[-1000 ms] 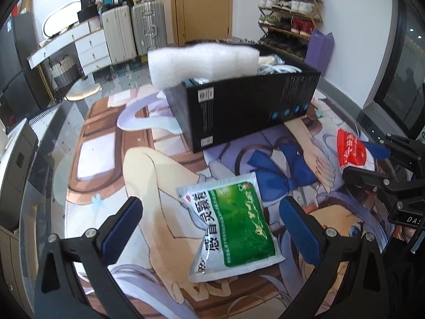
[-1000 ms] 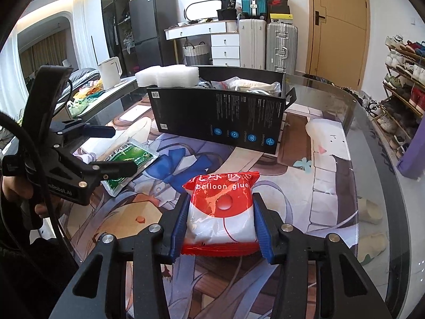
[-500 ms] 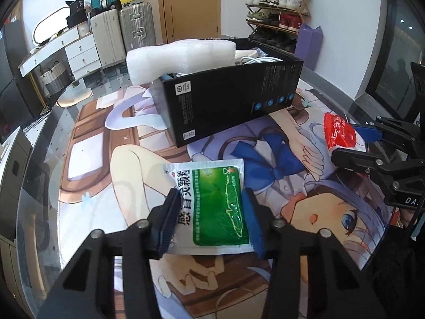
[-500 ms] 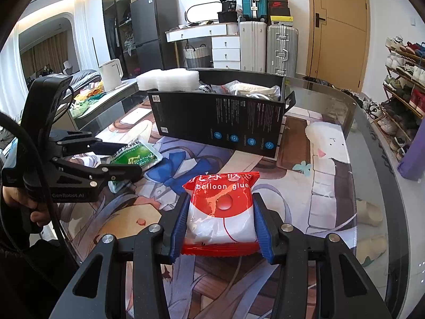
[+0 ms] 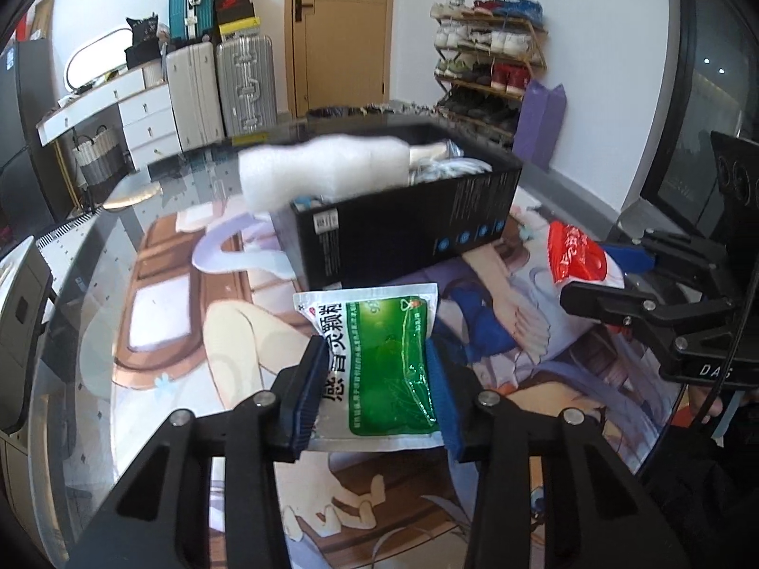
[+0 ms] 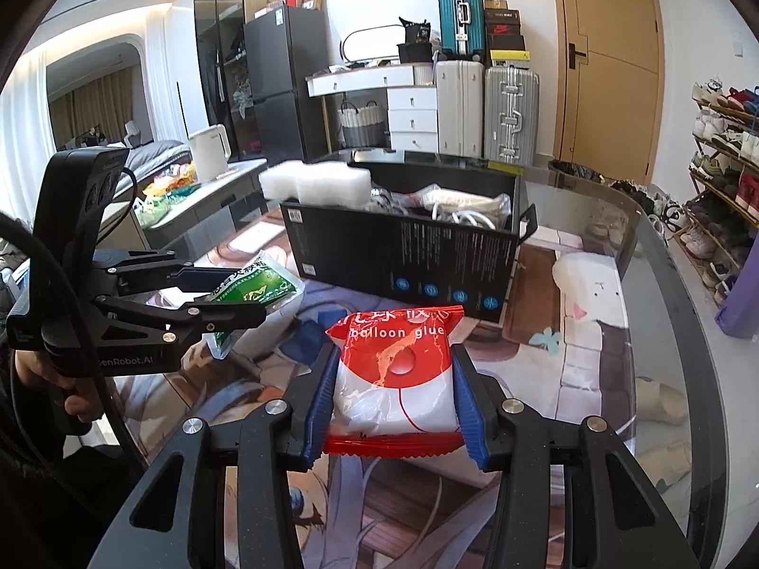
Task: Organize soft objects
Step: 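Close the left tool on the green medicine packet while the right tool lifts the red packet, then carry both packets over the black box and open both tools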
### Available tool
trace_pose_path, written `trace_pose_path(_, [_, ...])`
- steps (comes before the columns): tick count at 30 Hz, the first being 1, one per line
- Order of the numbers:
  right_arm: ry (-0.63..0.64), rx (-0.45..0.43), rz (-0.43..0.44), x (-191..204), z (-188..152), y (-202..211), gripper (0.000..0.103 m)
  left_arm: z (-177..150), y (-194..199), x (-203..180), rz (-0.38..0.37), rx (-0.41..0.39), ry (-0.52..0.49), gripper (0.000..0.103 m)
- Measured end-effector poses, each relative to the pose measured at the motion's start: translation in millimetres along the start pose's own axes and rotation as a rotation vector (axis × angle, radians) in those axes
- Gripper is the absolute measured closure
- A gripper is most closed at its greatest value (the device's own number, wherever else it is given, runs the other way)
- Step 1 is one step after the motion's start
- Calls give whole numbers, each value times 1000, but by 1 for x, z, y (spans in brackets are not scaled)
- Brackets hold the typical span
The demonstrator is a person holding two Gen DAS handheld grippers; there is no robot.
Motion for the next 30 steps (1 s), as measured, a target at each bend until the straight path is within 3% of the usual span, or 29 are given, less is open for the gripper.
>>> trace_pose_path(15, [15,-113,-8,-5,39,13,57,36,20,7,-4,-141,55,62])
trace_pose_path(30, [9,-124,-18,-16,62,-1,57,58,29,37,31,-231,126,62])
Point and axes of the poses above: each gripper's, at about its wrist camera, not at the fingertips, and y roughly against the way its jaws point, x to its left, z to its top, the point moved 7 cm from there along -y, roughly the way its jaws point, and after that the axes turned 11 degrees about y, right-handed, at the moved point
